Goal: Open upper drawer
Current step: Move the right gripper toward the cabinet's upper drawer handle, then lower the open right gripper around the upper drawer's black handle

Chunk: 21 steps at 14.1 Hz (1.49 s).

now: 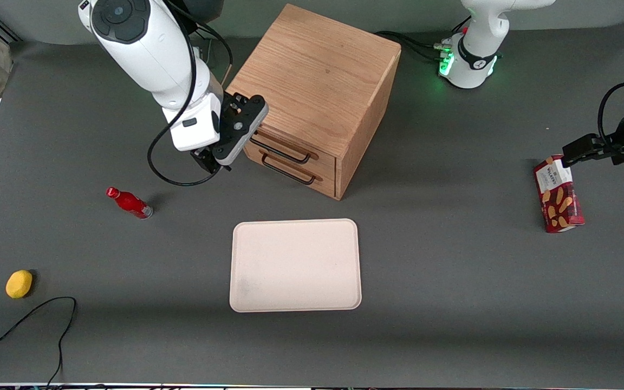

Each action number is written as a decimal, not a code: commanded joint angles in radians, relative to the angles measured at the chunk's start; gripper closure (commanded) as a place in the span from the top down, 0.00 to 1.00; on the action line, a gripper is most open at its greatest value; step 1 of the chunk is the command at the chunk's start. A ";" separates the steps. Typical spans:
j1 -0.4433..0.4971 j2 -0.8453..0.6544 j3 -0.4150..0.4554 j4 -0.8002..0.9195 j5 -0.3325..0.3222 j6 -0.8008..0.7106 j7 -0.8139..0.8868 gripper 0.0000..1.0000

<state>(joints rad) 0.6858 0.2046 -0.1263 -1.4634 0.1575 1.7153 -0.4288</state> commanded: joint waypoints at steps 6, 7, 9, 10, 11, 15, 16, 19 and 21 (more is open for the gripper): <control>0.004 0.025 -0.007 0.028 0.108 -0.046 -0.057 1.00; 0.004 0.026 -0.009 0.028 0.120 -0.052 -0.058 1.00; 0.004 0.026 -0.007 0.026 0.120 -0.056 -0.062 1.00; 0.004 0.026 -0.007 0.026 0.119 -0.056 -0.073 1.00; 0.004 0.026 -0.009 0.026 0.117 -0.056 -0.096 1.00; 0.003 0.026 -0.010 0.025 0.114 -0.056 -0.137 1.00; 0.004 0.024 -0.010 0.025 0.114 -0.056 -0.134 1.00; 0.004 0.027 -0.010 0.023 0.119 -0.071 -0.117 1.00; 0.004 0.030 -0.010 0.021 0.119 -0.077 -0.090 1.00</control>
<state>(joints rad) 0.6860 0.2179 -0.1256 -1.4642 0.2474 1.6624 -0.5294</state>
